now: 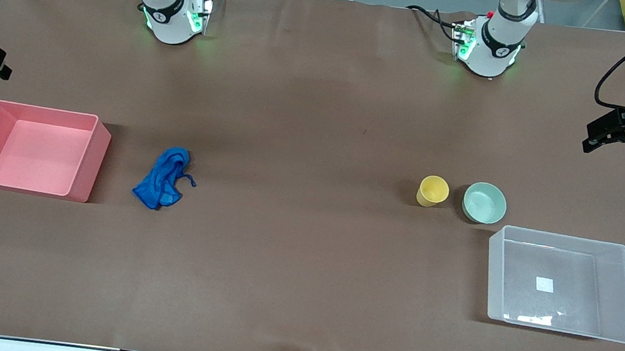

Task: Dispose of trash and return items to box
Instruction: 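Reach the right gripper to the blue cloth while the left gripper reaches the bowl, then grasp the blue cloth with the right gripper while the left gripper grasps the bowl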

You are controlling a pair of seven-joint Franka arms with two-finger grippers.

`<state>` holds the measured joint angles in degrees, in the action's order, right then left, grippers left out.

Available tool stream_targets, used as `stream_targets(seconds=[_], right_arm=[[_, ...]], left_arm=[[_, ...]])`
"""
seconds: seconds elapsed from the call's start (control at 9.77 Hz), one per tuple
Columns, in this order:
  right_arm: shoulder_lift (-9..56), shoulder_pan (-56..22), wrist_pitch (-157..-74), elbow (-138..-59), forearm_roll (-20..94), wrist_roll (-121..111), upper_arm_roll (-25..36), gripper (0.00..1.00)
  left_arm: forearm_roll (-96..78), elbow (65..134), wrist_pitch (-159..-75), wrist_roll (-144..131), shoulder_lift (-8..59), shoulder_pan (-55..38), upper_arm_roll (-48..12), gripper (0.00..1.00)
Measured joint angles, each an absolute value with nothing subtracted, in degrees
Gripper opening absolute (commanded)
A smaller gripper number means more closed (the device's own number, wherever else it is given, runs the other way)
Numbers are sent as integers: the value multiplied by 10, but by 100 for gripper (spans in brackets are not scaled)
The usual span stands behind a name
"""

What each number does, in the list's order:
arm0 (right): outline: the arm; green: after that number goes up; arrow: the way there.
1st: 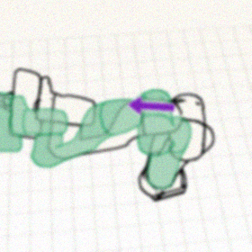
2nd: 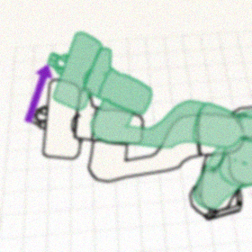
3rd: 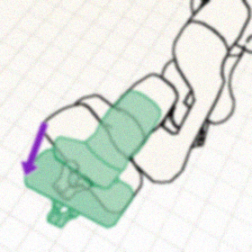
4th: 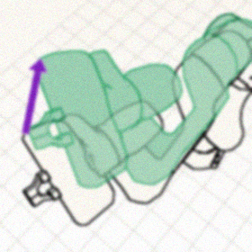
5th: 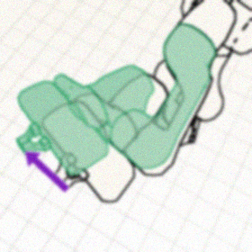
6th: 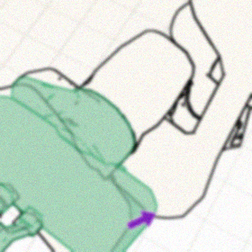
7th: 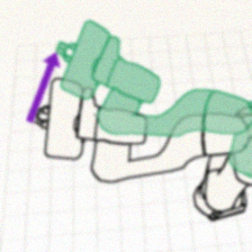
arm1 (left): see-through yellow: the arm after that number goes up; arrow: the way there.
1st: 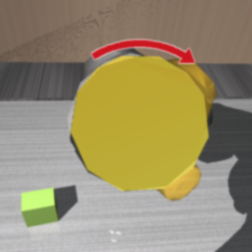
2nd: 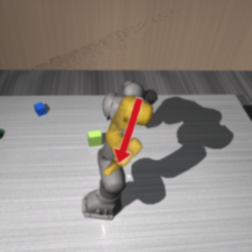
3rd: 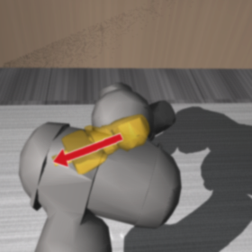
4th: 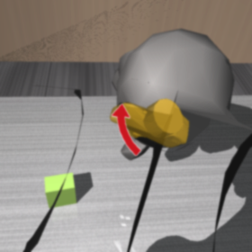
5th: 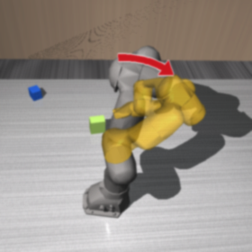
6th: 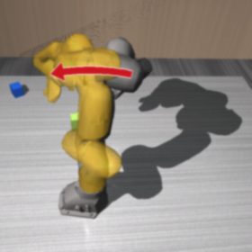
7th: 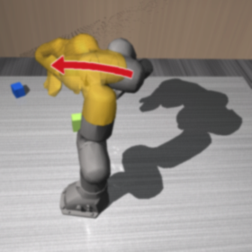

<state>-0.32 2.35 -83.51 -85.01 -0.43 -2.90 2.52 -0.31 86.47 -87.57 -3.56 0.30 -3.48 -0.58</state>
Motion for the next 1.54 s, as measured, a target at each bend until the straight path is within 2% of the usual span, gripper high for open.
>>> stream_targets(seconds=[0.2,0.41,0.72,1.13,1.33,1.54], right_arm=[[-2,21,-839,-863,-4,-29,25,100],[10,2,-870,-901,-4,-29,22,100],[92,-48,-1029,-989,-4,-29,20,100],[192,-124,-1314,-1147,-4,33,19,100],[228,-128,-1400,-1189,-4,37,23,100],[243,-124,-1436,-1200,-5,37,31,100]], left_arm=[[-3,884,-876,-36,3,-32,-3,94],[-3,933,-904,-33,2,-25,8,96],[-3,1077,-1034,-8,-4,-19,33,100],[-3,1269,-1238,20,3,-18,41,100],[-3,1313,-1332,20,41,-18,41,99],[-3,1320,-1400,20,102,-18,40,92]])
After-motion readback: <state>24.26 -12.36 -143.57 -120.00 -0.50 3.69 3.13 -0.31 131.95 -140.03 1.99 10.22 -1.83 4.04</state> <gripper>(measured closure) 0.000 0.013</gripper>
